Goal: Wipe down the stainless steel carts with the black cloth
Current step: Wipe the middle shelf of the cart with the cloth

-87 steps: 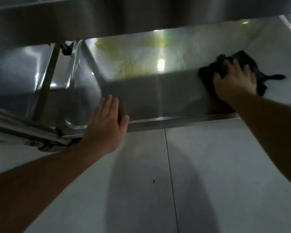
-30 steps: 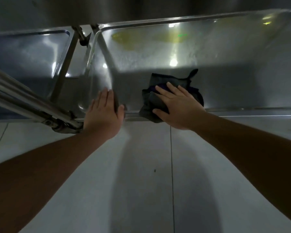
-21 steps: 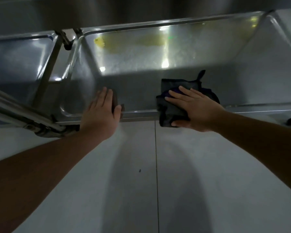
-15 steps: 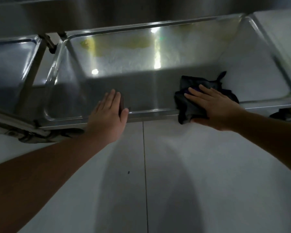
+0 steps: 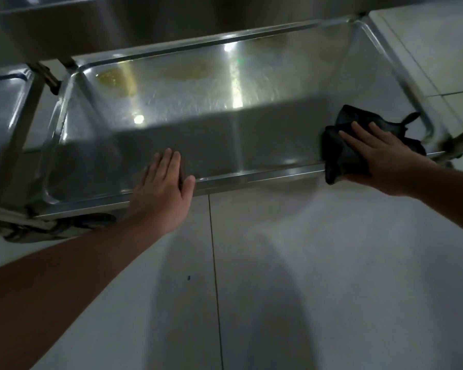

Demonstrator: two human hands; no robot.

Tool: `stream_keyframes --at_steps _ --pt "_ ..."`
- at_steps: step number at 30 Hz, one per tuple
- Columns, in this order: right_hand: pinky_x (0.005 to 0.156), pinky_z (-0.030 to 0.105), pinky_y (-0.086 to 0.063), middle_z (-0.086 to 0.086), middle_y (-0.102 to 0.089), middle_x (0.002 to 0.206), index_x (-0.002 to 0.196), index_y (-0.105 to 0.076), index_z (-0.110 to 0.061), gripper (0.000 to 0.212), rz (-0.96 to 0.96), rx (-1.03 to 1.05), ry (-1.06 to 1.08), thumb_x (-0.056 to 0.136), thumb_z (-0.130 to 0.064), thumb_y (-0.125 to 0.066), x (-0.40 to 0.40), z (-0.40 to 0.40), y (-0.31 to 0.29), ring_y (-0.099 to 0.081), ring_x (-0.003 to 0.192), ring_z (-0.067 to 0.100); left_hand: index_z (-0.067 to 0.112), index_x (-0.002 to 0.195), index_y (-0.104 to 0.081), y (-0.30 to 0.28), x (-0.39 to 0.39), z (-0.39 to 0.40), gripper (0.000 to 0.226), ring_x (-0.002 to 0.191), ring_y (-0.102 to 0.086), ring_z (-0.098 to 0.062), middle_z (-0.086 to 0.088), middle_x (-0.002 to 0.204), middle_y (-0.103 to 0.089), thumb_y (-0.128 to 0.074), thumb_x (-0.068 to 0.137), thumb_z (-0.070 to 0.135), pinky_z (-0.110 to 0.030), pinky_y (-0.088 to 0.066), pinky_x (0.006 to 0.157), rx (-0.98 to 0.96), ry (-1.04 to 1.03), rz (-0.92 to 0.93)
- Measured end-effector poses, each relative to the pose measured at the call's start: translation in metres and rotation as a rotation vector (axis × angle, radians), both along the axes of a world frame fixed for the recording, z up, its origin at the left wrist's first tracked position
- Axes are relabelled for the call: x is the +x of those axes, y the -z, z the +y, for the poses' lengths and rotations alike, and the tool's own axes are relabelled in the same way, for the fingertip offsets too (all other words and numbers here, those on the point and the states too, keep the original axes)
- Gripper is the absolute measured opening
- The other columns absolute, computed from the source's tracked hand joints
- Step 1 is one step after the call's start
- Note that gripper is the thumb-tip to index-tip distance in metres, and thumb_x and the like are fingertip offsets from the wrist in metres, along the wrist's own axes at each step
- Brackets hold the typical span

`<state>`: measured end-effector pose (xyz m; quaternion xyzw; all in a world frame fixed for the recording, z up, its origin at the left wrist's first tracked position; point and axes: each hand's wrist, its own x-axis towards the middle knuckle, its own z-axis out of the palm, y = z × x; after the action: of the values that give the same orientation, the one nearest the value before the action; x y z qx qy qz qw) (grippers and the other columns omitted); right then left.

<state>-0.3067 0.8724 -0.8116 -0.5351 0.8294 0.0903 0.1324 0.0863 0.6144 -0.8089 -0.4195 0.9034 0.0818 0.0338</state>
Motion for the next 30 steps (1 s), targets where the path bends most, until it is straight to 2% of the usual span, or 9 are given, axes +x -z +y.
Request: stream_keyframes --at_steps 3,6,9,13,17,18,20,25,30 --pt "0.125 0.055 -0.007 0.002 0.013 0.172 0.153 0.028 -0.047 0.103 0.028 0.03 0.068 0.072 -0.088 -0.022 -0.006 0.004 -0.003 0.003 0.158 0.038 0.019 0.171 -0.006 0.001 -0.001 -0.002 0.073 0.164 0.002 -0.019 -0.001 0.179 -0.001 -0.014 0.11 0.058 -0.04 -0.001 0.133 0.015 -0.005 0.007" --pt "0.124 0.06 -0.009 0.011 0.006 0.173 0.162 0.016 -0.038 0.104 0.074 0.027 0.221 0.079 -0.083 -0.03 -0.02 0.018 -0.002 -0.003 0.157 0.044 0.021 0.171 -0.005 0.004 -0.003 -0.004 0.074 0.164 0.003 -0.018 0.0 0.179 0.0 -0.013 0.109 0.059 -0.041 -0.001 0.133 0.022 -0.005 0.022" --pt "0.122 0.069 -0.016 0.02 -0.002 0.171 0.165 0.001 -0.026 0.096 0.069 -0.023 0.333 0.096 -0.063 -0.054 -0.035 0.034 -0.002 -0.006 0.155 0.049 0.021 0.171 -0.005 0.005 -0.005 -0.004 0.075 0.164 0.003 -0.019 0.0 0.179 0.0 -0.011 0.108 0.06 -0.041 0.0 0.132 0.019 -0.008 0.028" --pt "0.12 0.063 -0.031 0.027 -0.018 0.166 0.165 -0.002 -0.013 0.092 0.241 0.107 0.265 0.099 -0.034 -0.062 -0.02 0.029 -0.008 -0.027 0.149 0.051 0.02 0.171 -0.004 0.006 -0.003 -0.004 0.075 0.164 0.003 -0.019 0.0 0.179 0.001 -0.01 0.108 0.059 -0.039 0.002 0.132 0.016 -0.003 0.015" --pt "0.091 0.055 -0.058 0.023 -0.058 0.13 0.158 -0.026 -0.008 0.071 0.305 0.007 0.285 0.095 -0.013 -0.058 0.021 0.024 -0.017 -0.064 0.109 0.041 0.019 0.171 -0.006 0.007 0.003 -0.005 0.075 0.164 0.002 -0.02 -0.002 0.179 0.0 -0.01 0.108 0.059 -0.04 0.0 0.132 0.014 0.014 0.009" --pt "0.08 0.05 -0.061 0.019 -0.063 0.117 0.154 -0.034 -0.009 0.064 0.31 -0.01 0.294 0.094 -0.011 -0.056 0.03 0.022 -0.021 -0.066 0.095 0.036 0.019 0.171 -0.005 0.007 0.004 -0.005 0.075 0.164 0.003 -0.02 -0.001 0.179 0.001 -0.01 0.108 0.059 -0.04 0.001 0.132 0.018 0.017 0.009" --pt "0.065 0.038 -0.055 0.011 -0.065 0.099 0.142 -0.047 -0.013 0.049 0.282 -0.009 0.315 0.094 -0.011 -0.054 0.046 0.014 -0.031 -0.061 0.074 0.027 0.019 0.171 -0.005 0.007 0.005 -0.006 0.075 0.164 0.004 -0.02 -0.001 0.179 0.002 -0.011 0.108 0.058 -0.04 0.002 0.132 0.028 0.014 0.005" --pt "0.076 0.036 -0.055 0.001 -0.062 0.095 0.131 -0.056 -0.025 0.034 0.079 0.084 0.243 0.098 -0.016 -0.059 0.096 -0.023 -0.065 -0.061 0.081 0.02 0.018 0.171 -0.003 0.004 0.002 -0.009 0.074 0.164 0.005 -0.021 -0.002 0.179 0.003 -0.014 0.109 0.059 -0.04 0.002 0.132 0.052 0.026 -0.028" --pt "0.087 0.042 -0.058 0.001 -0.066 0.102 0.124 -0.061 -0.026 0.033 -0.111 0.157 0.185 0.096 -0.011 -0.056 0.152 -0.041 -0.084 -0.065 0.094 0.025 0.019 0.17 -0.008 -0.027 0.014 0.004 0.072 0.165 0.0 -0.026 -0.006 0.179 -0.001 -0.018 0.11 0.057 -0.045 -0.003 0.132 0.023 0.126 -0.156"
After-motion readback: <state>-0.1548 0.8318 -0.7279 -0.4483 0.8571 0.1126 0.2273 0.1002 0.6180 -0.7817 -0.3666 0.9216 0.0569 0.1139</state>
